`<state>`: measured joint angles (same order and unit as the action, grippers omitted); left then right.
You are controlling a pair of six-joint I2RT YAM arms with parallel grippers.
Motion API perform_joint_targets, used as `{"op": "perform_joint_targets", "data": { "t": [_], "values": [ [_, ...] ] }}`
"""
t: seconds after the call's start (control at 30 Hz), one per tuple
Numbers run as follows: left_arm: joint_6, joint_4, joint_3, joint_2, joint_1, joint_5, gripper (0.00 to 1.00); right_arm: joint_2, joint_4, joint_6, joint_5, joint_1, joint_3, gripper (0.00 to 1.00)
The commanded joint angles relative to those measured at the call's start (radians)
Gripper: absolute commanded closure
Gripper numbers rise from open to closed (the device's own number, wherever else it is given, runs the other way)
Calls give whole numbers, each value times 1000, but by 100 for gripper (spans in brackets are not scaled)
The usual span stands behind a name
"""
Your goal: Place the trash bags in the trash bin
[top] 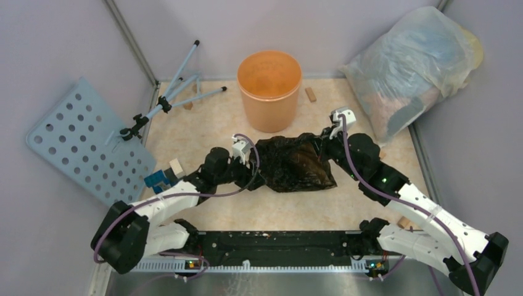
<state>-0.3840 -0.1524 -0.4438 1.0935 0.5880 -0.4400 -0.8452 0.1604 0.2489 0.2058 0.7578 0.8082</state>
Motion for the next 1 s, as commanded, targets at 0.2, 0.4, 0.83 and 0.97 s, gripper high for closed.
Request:
{"op": "perform_joint_targets", "data": {
  "t": [0.2, 0.4, 0.83, 0.97],
  "values": [
    [64, -155, -118, 237, 2, -12, 57, 20, -44, 33, -2, -8, 37, 100],
    [67, -169, -135, 211, 3, -58, 100, 15, -25, 51, 122, -8, 44, 100],
    [62, 137, -195, -77, 3, -33, 100, -39, 102, 42, 719, -7, 159, 100],
    [59, 234, -279, -144, 4, -40, 100, -78, 190, 90, 906, -6, 190, 100]
  ]
}}
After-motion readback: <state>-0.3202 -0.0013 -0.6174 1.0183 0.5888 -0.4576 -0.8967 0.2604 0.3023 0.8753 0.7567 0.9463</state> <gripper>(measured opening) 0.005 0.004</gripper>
